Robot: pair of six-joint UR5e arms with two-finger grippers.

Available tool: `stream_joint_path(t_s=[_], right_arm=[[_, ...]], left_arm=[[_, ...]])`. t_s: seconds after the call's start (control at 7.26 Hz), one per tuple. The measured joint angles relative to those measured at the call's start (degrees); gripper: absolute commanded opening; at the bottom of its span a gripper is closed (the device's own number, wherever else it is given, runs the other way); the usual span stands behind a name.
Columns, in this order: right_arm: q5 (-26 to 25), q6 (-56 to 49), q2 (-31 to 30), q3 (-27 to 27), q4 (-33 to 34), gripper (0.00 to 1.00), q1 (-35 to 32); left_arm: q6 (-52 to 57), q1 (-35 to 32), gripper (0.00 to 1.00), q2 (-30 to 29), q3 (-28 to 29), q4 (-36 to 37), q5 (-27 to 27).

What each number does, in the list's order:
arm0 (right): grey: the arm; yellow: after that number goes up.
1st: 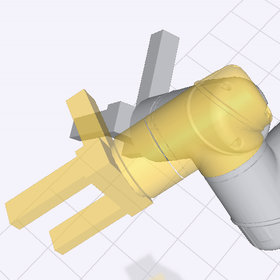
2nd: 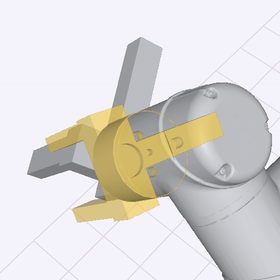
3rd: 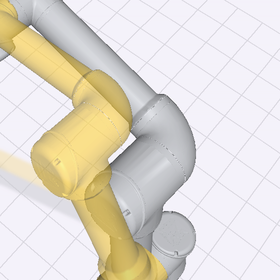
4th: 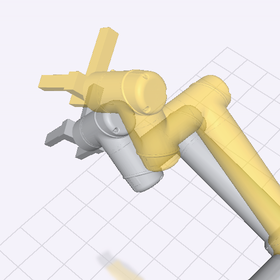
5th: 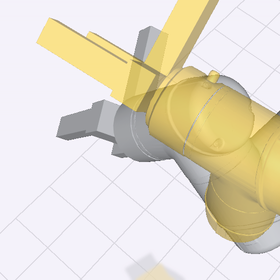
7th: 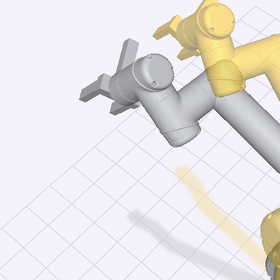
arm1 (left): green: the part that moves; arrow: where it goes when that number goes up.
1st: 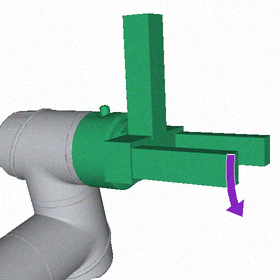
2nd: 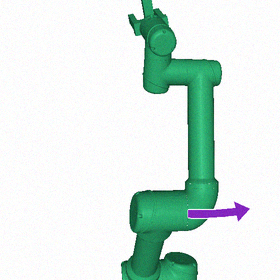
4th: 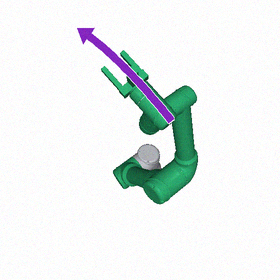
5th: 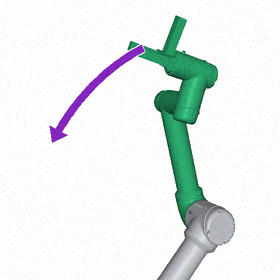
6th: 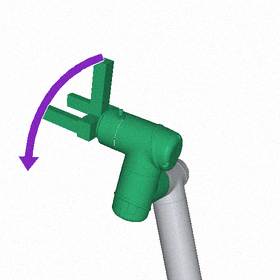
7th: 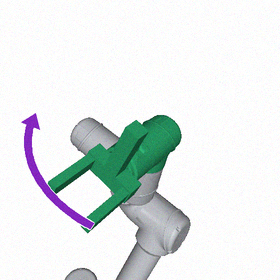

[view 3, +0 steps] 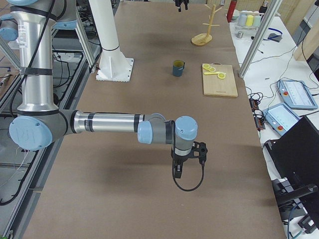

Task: Hang cup on storage rack
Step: 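Move the left gripper toward the blue mug's handle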

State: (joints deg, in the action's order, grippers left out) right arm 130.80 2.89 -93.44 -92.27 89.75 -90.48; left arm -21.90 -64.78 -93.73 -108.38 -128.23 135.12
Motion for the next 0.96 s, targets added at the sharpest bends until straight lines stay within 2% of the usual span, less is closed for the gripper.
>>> stream_joint_path(t_s=[0.28,0.55,0.83,0.96], right_arm=[[0.22,-1.84,-4.1,0.68,-4.45,1.0,-1.88],[0.25,-1.92,-5.05,0.85,-5.95,1.0,-2.12],[0.25,-1.92,-5.14,0.92,-6.18,1.0,-2.15],[0.25,-1.91,-5.1,0.92,-6.18,1.0,-2.18]], left_arm=[[-6.2,10.01,0.98,-6.13,2.97,-0.43,-9.78],[-10.22,17.93,0.97,-12.81,8.33,-1.96,-17.19],[-13.5,24.19,0.92,-16.99,14.81,-10.0,-23.81],[-14.14,26.19,0.92,-19.88,18.81,-13.67,-25.37]])
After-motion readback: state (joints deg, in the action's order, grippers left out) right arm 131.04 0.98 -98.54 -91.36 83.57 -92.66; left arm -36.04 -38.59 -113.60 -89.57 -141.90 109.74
